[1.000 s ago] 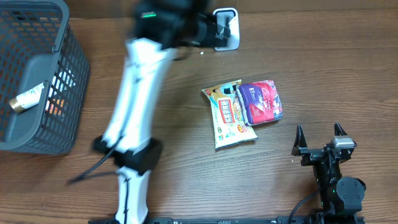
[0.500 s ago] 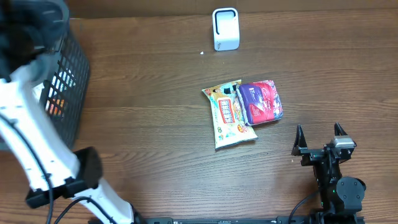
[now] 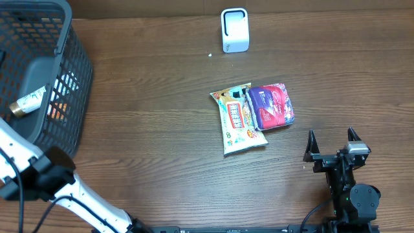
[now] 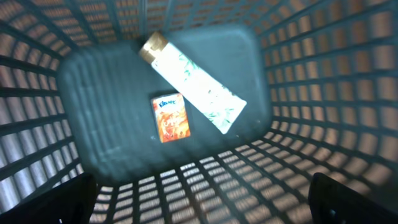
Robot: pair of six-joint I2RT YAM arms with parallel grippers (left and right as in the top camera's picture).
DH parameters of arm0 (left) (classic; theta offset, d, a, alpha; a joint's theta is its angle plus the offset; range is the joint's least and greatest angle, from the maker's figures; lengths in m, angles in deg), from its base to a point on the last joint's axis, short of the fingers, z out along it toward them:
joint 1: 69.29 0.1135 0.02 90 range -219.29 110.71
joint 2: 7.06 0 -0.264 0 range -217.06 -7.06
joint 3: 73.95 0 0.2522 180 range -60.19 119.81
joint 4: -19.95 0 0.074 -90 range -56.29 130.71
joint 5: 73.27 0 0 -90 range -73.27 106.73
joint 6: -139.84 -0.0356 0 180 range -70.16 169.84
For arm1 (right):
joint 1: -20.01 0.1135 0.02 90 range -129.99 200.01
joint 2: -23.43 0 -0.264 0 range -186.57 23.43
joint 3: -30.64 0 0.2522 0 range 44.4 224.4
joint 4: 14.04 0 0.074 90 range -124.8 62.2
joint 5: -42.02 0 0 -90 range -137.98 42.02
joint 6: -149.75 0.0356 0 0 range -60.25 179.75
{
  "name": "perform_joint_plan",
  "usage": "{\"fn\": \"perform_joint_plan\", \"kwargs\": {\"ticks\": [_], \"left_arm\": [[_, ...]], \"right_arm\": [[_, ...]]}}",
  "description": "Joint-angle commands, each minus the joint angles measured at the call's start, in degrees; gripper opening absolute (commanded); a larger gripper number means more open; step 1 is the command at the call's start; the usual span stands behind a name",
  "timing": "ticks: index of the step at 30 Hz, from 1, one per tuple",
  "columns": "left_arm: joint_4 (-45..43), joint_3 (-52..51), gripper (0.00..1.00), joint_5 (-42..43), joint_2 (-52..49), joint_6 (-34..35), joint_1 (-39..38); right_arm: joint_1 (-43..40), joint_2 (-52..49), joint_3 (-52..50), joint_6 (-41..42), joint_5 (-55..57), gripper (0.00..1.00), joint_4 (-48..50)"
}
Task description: Scan the item barcode
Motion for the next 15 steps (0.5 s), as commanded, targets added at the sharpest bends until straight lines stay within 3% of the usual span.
{"fn": "perform_joint_plan", "kwargs": {"ticks": [1, 15], "left_arm": [[-0.81, -0.44, 1.00, -0.35, -5.55, 1.77, 0.17], [-0.50, -0.44, 0.94, 1.77, -20.55, -2.36, -0.81]], "right_arm": [[-0.13, 0.57, -0.59, -0.26, 0.55, 1.00, 0.39], [-0.11, 0.57, -0.59, -0.26, 0.55, 1.00, 0.39]]}}
